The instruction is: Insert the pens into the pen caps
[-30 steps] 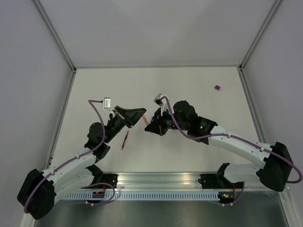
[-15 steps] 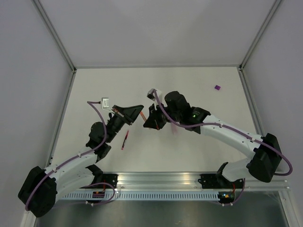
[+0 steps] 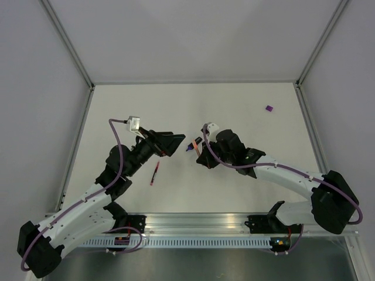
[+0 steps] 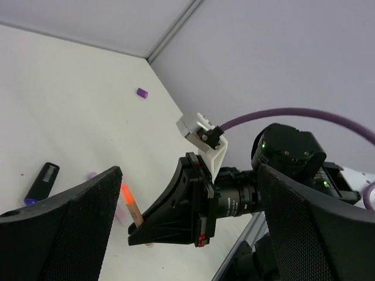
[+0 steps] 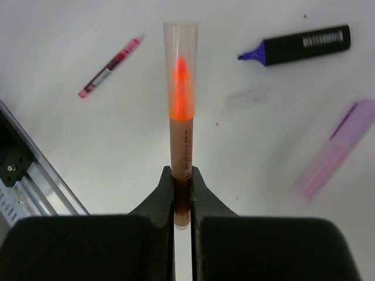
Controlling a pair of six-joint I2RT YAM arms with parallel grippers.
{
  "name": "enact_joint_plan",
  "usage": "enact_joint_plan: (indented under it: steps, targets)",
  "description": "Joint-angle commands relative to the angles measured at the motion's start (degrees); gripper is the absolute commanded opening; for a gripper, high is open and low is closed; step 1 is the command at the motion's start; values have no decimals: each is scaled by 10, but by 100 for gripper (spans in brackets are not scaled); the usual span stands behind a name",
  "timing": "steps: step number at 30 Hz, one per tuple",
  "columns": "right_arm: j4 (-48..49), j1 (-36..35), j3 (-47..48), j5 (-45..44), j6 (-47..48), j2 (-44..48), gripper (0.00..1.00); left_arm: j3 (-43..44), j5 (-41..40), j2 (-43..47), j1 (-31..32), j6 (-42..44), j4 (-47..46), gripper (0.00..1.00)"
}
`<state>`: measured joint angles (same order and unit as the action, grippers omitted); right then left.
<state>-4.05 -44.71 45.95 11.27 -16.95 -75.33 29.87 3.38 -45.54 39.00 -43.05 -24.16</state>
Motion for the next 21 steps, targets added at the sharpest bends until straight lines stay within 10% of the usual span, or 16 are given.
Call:
enact_joint_plan:
  steps: [1, 7, 21]
  targets:
    - [5, 8, -24, -70, -53, 26, 0, 26, -50, 18, 1, 35, 68, 100]
    - [-66, 13, 11, -158, -103, -32, 0, 38, -117, -1, 1, 41, 190, 100]
    - [-142, 125, 31, -235, -65, -122, 10, -7, -122, -5, 1, 106, 156, 100]
